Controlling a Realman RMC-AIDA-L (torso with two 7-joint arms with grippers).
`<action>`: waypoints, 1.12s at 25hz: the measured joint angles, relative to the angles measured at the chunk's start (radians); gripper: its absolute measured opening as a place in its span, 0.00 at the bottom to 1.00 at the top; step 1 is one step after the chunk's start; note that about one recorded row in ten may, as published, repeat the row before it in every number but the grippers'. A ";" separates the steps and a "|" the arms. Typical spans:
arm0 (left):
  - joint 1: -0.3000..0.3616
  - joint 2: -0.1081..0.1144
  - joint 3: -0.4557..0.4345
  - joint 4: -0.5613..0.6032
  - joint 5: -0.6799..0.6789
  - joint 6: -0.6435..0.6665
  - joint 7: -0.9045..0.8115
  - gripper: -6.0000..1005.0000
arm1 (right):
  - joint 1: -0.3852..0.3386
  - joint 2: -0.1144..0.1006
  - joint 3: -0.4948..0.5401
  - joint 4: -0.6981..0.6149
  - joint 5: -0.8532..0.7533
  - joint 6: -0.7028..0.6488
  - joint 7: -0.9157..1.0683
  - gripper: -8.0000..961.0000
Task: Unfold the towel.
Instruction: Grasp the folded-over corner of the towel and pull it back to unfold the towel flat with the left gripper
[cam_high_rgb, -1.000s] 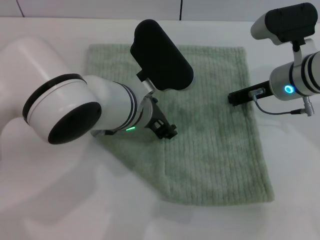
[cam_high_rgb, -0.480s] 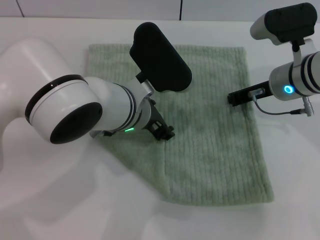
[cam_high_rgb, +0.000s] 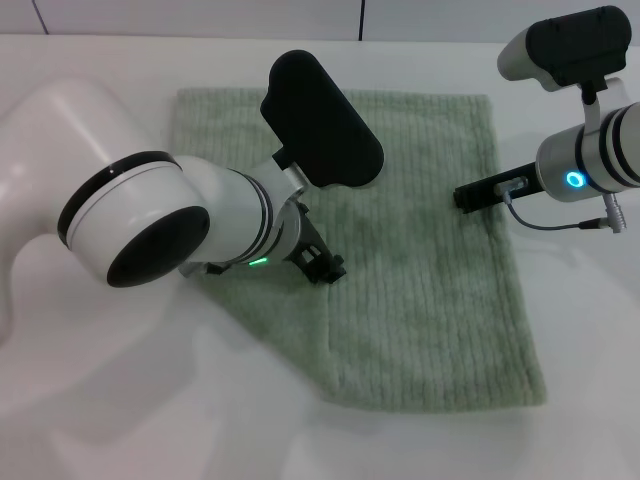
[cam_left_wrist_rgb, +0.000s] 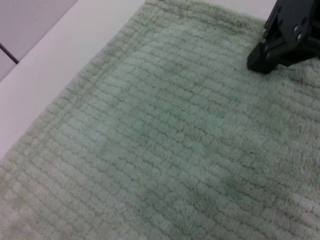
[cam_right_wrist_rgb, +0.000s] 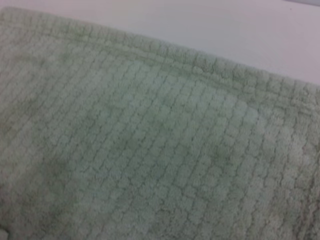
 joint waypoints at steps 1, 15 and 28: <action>0.000 0.000 0.000 0.000 0.000 0.000 -0.002 0.76 | 0.000 0.000 0.000 0.000 0.000 0.000 0.000 0.01; -0.044 0.000 0.019 0.015 -0.001 -0.045 0.009 0.56 | 0.000 0.000 -0.001 -0.001 0.000 -0.006 0.000 0.01; -0.038 0.002 0.025 -0.036 0.001 -0.074 0.018 0.07 | -0.004 0.000 0.000 -0.003 0.000 -0.010 0.000 0.01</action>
